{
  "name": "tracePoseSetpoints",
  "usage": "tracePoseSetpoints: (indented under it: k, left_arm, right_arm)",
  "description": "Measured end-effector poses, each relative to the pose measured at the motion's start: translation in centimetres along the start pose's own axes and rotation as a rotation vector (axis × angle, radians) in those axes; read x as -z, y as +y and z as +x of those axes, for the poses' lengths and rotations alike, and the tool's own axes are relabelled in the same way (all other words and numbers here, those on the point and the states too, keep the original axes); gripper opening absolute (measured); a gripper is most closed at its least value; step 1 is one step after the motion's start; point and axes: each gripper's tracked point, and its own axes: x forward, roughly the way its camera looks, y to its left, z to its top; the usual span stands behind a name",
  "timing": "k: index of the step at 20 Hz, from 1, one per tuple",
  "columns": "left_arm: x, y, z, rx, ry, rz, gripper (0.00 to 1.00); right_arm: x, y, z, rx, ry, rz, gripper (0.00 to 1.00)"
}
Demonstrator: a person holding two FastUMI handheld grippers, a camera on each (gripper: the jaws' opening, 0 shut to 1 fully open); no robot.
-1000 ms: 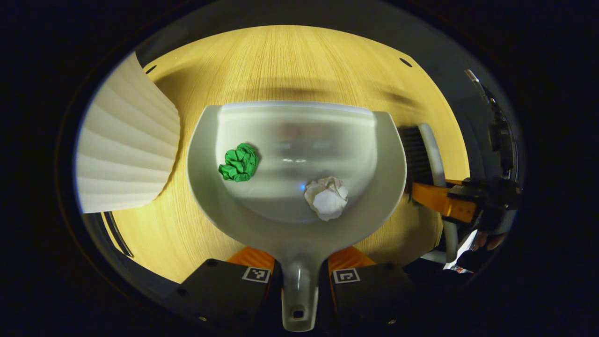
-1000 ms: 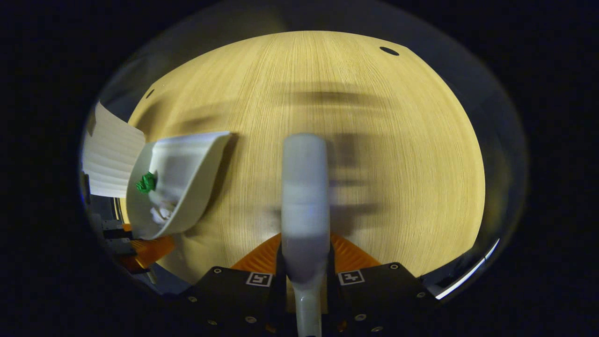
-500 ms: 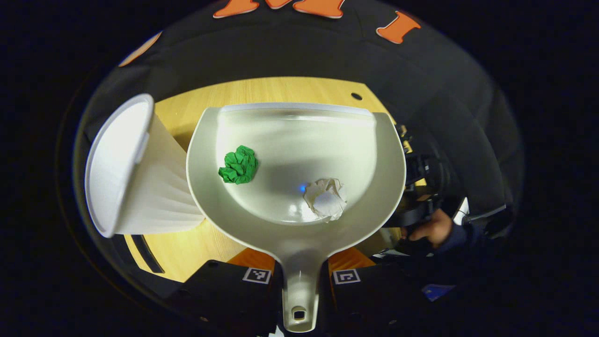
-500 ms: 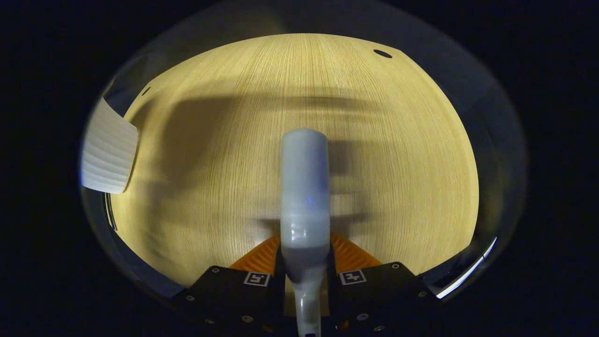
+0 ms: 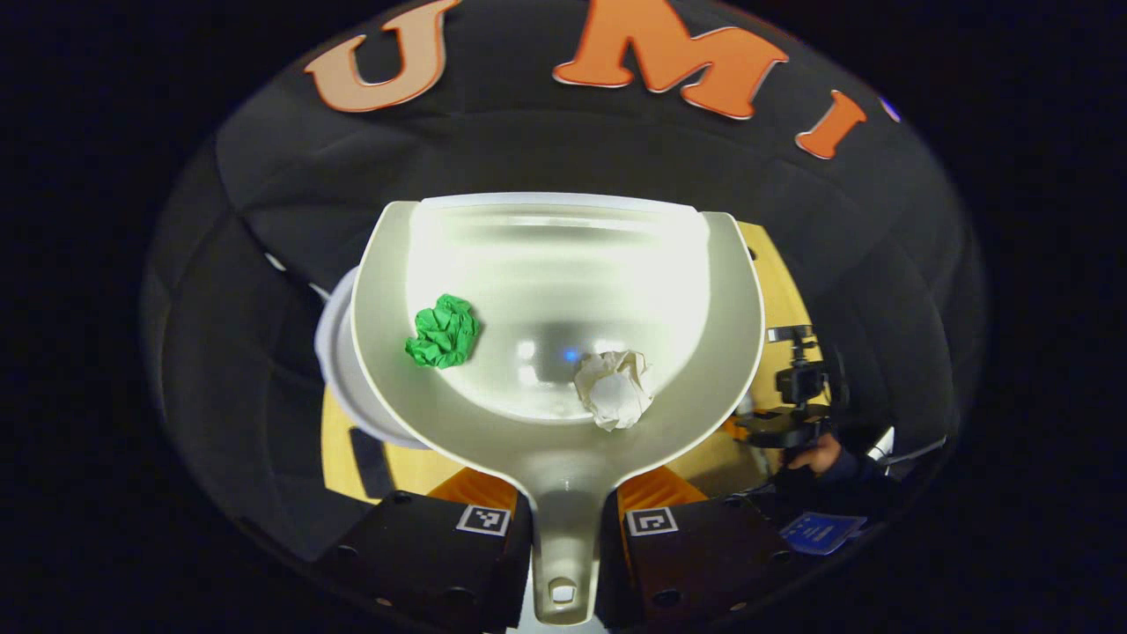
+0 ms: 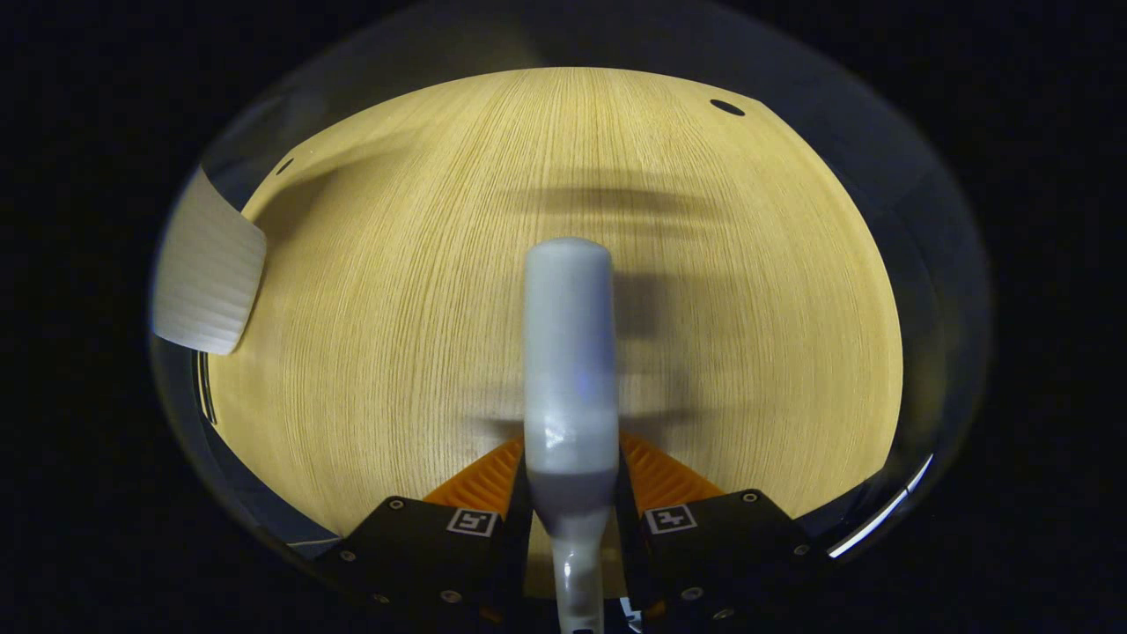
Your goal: Pick up the small broom and dustpan from the desktop, sweep the trash into the dustpan with the broom, and then empty the trash into the garbage bin.
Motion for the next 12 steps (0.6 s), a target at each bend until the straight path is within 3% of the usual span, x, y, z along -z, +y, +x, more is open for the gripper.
tracePoseSetpoints:
  k: [1,2,3,4,5,7,12]
  left_arm:
    - [0.6,2.0,-0.2,-0.041,0.023,0.0,0.34]
    - [1.1,3.9,-0.2,-0.081,0.048,0.007,0.34]
    - [1.3,5.4,0.1,-0.114,0.07,0.016,0.34]
    - [1.5,7.1,0.0,-0.156,0.093,0.027,0.34]
    - [1.5,8.1,0.3,-0.192,0.109,0.061,0.34]
    - [2.4,8.8,-0.4,-0.29,0.153,0.13,0.34]
    - [1.0,11.1,-1.6,-0.476,0.236,0.362,0.34]
  right_arm:
    - [-0.4,0.0,-0.2,-0.007,-0.002,-0.001,0.56]
    - [-0.2,0.4,0.2,-0.014,-0.004,0.0,0.53]
    - [-0.3,0.1,0.1,-0.011,-0.006,-0.004,0.59]
    - [-0.3,0.1,-0.1,-0.016,-0.004,-0.005,0.55]
    - [-0.3,0.2,-0.2,-0.023,-0.007,-0.002,0.7]
    - [-0.3,0.4,-0.2,-0.032,-0.006,-0.003,0.77]
    - [-0.2,0.8,-0.2,-0.042,-0.007,-0.012,0.86]
